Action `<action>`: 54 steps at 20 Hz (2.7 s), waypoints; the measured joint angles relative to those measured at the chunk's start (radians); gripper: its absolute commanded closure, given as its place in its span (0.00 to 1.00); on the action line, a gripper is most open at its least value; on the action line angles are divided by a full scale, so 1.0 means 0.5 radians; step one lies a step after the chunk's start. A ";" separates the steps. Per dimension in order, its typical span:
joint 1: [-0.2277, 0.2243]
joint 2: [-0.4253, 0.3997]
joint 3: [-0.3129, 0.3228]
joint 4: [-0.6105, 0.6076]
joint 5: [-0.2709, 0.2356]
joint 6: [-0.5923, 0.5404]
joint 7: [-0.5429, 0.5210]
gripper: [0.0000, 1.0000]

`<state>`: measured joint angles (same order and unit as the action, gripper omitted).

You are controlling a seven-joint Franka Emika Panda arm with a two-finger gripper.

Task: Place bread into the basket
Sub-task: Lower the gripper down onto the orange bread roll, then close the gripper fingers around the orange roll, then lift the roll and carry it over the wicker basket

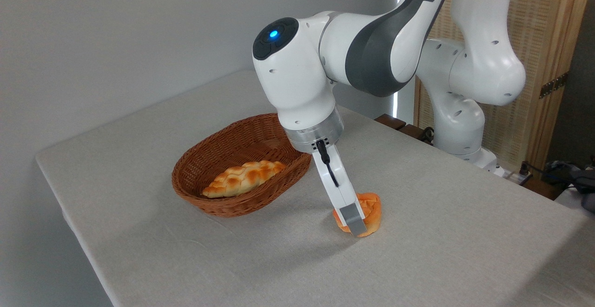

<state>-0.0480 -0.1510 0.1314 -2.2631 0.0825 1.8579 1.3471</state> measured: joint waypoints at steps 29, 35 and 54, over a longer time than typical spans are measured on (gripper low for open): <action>-0.002 -0.038 0.000 -0.010 0.002 0.022 0.001 0.83; -0.002 -0.038 0.000 -0.010 0.002 0.022 0.001 0.84; -0.015 -0.125 -0.218 0.340 -0.797 0.048 -0.232 0.66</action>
<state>-0.0555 -0.2138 0.0225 -2.0929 -0.3159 1.8821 1.2311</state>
